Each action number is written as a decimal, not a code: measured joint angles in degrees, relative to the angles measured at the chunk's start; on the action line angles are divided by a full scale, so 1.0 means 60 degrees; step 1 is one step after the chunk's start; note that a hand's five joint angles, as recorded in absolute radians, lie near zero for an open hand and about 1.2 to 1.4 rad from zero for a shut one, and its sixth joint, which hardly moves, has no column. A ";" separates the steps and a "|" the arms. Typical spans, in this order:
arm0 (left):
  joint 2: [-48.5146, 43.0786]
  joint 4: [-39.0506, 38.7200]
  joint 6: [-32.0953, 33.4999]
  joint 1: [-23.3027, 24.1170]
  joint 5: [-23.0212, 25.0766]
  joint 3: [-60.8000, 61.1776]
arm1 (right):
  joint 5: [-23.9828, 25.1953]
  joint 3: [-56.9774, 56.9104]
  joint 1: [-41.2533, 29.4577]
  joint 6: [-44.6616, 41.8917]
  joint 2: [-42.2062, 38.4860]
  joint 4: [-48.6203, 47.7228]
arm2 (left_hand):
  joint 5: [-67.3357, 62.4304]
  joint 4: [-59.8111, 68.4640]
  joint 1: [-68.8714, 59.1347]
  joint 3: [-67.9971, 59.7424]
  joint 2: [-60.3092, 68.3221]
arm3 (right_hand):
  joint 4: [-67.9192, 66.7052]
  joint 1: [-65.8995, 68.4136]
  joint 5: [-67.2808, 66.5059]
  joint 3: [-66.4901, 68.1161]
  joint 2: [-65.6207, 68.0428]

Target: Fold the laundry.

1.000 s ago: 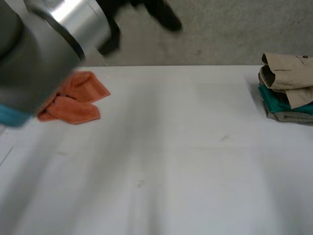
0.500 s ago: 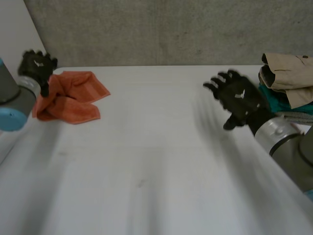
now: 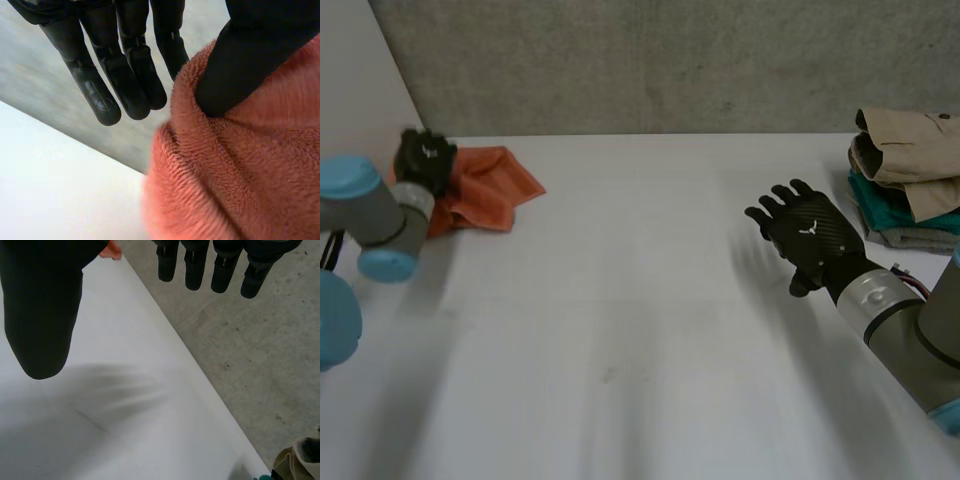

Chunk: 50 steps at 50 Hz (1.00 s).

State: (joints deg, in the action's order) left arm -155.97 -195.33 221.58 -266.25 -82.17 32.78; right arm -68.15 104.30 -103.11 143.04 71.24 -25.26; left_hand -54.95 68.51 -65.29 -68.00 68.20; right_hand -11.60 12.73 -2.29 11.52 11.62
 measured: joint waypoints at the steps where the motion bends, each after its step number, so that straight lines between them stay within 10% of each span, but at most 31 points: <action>1: 0.0560 -0.0157 -0.0101 0.0167 -0.0245 0.0328 | -0.0042 -0.0011 0.0003 0.0003 0.0005 0.0000 | 0.0000 0.0001 0.0000 -0.0007 0.0004 | 0.0000 0.0000 0.0000 -0.0001 0.0001; 16: 0.8218 -0.1260 -0.4499 0.3614 -0.0579 0.6431 | -0.0744 -0.0077 0.0015 0.0041 0.0261 0.0005 | -0.0121 0.0007 0.0000 -0.0012 0.0005 | 0.0000 0.0000 0.0000 -0.0001 0.0000; 24: 0.7519 -0.1127 -0.4902 0.6204 -0.0466 0.8366 | -0.0954 -0.0124 0.0026 0.0104 0.0301 0.0010 | 0.0231 -0.0501 0.0442 0.0487 -0.0665 | 0.0000 0.0000 0.0000 -0.0001 0.0001; 28: 0.6301 -0.0705 -0.4713 0.6992 -0.0456 0.8571 | -0.1032 -0.0166 0.0042 0.0106 0.0294 0.0029 | 0.6605 -0.7045 0.7537 0.6886 -0.6971 | 0.0000 0.0000 0.0000 -0.0001 0.0001; 31: 0.5822 -0.0377 -0.4444 0.7272 -0.0452 0.8536 | -0.1113 -0.0205 0.0057 0.0108 0.0289 0.0069 | 0.8551 -0.9088 0.8865 0.8951 -0.9004 | 0.0000 0.0000 0.0000 -0.0001 0.0001; 38: 0.6598 -0.0114 -0.3876 0.6687 -0.0499 0.8221 | -0.1226 -0.0154 0.0022 0.0128 0.0343 0.0187 | 0.8773 -0.9389 0.8904 0.9230 -0.9260 | 0.0000 0.0000 0.0000 -0.0001 0.0001; 50: 0.7608 0.0286 -0.3551 0.3355 -0.0349 0.7267 | -0.1431 -0.0309 -0.1122 0.1561 0.1435 0.3317 | 0.8741 -0.9368 0.8869 0.9217 -0.9249 | 0.0000 0.0000 0.0000 -0.0001 0.0001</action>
State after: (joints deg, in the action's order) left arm -110.32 -193.61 200.27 -246.12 -84.27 76.38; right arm -76.74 102.45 -109.84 152.41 79.85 -5.36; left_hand -2.50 12.30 -12.08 -12.70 12.70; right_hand -11.60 12.73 -2.29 11.51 11.63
